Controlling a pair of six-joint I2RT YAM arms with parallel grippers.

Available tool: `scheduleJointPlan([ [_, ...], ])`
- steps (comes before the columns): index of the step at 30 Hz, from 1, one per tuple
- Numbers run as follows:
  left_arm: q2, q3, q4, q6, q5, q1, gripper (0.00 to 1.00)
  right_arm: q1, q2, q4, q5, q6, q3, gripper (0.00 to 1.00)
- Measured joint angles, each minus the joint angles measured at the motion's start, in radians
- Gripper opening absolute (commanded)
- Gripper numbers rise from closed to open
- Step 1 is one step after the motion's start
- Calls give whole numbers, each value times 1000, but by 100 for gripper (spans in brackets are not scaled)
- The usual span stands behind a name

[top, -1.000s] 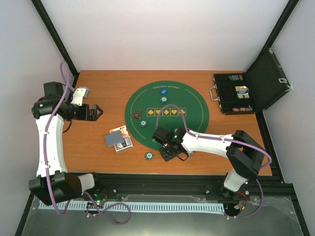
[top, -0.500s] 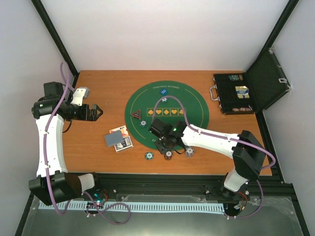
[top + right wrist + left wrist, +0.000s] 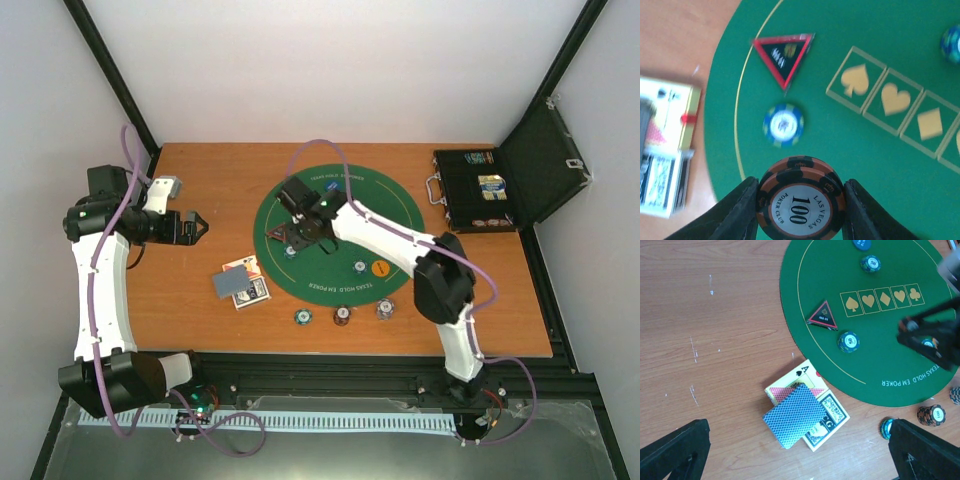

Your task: Distribute texas hold em gaming equipment

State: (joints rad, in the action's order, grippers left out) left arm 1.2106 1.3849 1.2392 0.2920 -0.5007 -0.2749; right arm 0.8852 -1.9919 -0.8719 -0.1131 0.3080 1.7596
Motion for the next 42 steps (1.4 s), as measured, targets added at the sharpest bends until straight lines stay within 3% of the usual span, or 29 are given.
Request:
scheduleJointPlan([
  [10,9,13,1,0,-6,0,100,-93,-406,-46,20,-37,392,3],
  [20,14,13,1,1,-14,0,100,-116,-551,-69,53,-34,530,4],
  [24,14,13,0,5,-16,0,100,-117,-570,-69,64,-31,544,15],
  [26,16,13,0,8,-16,0,100,-117,-570,-72,70,-31,550,35],
  [29,21,13,0,10,-16,0,100,-118,-573,-77,71,-31,555,47],
  [42,24,14,2,11,-19,0,100,-134,-494,-149,74,-47,590,59],
])
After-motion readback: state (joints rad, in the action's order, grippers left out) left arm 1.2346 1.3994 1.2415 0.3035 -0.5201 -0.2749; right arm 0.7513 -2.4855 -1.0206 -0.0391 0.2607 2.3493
